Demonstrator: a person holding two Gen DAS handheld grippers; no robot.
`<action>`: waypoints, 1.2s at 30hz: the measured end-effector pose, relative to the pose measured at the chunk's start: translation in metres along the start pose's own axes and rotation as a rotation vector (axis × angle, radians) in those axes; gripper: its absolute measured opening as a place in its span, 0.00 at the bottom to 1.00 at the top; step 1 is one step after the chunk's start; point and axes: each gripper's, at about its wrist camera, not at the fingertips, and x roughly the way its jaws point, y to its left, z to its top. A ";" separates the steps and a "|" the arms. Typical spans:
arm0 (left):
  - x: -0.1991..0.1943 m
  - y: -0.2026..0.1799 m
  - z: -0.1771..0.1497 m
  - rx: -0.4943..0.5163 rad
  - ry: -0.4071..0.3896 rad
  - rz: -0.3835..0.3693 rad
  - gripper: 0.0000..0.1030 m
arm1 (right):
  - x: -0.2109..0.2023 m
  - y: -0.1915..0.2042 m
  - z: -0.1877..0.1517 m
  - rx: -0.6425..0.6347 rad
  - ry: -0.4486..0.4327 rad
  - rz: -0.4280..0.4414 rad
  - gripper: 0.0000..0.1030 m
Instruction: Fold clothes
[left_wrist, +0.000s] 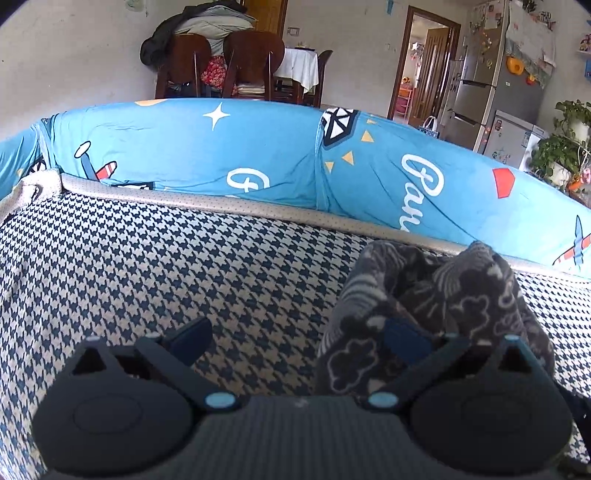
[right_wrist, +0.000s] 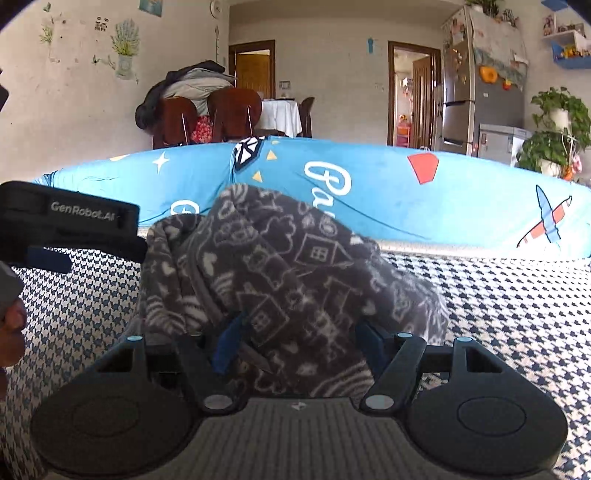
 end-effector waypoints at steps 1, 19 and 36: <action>0.003 -0.002 0.000 0.001 0.006 0.006 1.00 | -0.001 0.000 -0.001 0.002 0.003 0.012 0.61; 0.010 -0.010 -0.052 0.078 0.092 0.060 1.00 | -0.056 -0.022 -0.041 0.013 0.070 -0.091 0.06; 0.005 -0.019 -0.104 0.146 0.144 0.085 1.00 | -0.082 -0.033 -0.050 0.083 0.048 -0.060 0.09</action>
